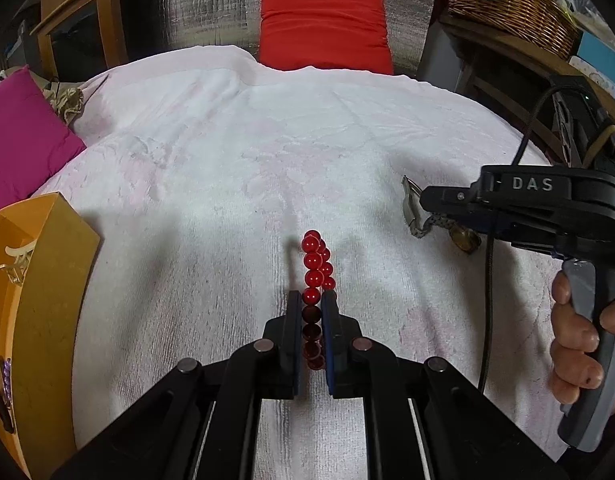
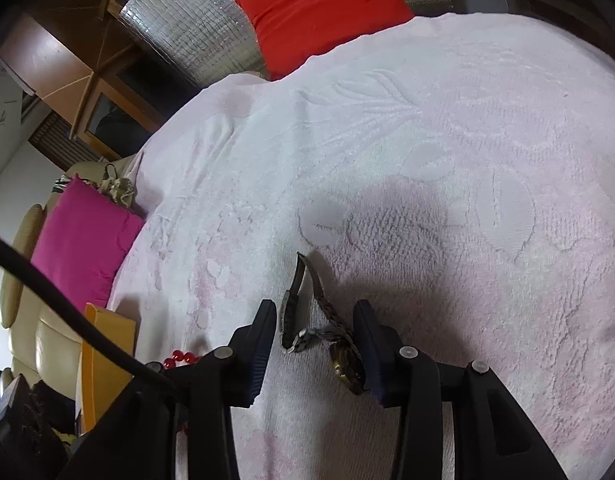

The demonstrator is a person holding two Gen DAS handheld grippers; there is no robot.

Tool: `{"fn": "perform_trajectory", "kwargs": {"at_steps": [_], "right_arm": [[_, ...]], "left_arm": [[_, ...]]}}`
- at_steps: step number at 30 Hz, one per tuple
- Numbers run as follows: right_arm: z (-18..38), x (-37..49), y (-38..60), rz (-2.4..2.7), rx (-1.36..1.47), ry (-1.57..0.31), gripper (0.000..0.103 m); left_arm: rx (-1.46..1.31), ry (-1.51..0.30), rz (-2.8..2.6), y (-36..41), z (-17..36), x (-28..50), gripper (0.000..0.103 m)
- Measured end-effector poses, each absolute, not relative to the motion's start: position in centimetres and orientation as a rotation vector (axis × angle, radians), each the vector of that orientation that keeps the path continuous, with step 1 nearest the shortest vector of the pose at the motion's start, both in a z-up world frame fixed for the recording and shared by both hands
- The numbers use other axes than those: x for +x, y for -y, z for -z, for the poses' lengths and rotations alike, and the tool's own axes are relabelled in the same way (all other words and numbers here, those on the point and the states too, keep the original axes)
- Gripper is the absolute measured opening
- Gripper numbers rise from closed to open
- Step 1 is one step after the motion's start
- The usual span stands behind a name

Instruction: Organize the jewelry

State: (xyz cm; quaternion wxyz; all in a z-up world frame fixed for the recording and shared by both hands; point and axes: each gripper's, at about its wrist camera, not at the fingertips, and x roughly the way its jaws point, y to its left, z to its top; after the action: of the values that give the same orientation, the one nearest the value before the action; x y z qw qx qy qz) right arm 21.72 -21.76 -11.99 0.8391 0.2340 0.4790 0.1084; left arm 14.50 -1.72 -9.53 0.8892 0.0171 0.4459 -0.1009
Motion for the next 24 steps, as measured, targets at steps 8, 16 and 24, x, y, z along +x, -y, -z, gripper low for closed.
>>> {"fn": "perform_trajectory", "kwargs": {"at_steps": [8, 16, 24], "right_arm": [[12.1, 20.7, 21.9, -0.343, 0.587, -1.076, 0.042], [11.6, 19.1, 21.8, -0.413, 0.609, -1.143, 0.042], [10.9, 19.3, 23.7, -0.329, 0.650, -1.074, 0.042]], "left_arm": [[0.037, -0.925, 0.205, 1.9, 9.5, 14.4, 0.010], [0.032, -0.932, 0.206, 1.8, 9.5, 14.4, 0.010], [0.019, -0.960, 0.200, 1.2, 9.7, 14.6, 0.034]]}}
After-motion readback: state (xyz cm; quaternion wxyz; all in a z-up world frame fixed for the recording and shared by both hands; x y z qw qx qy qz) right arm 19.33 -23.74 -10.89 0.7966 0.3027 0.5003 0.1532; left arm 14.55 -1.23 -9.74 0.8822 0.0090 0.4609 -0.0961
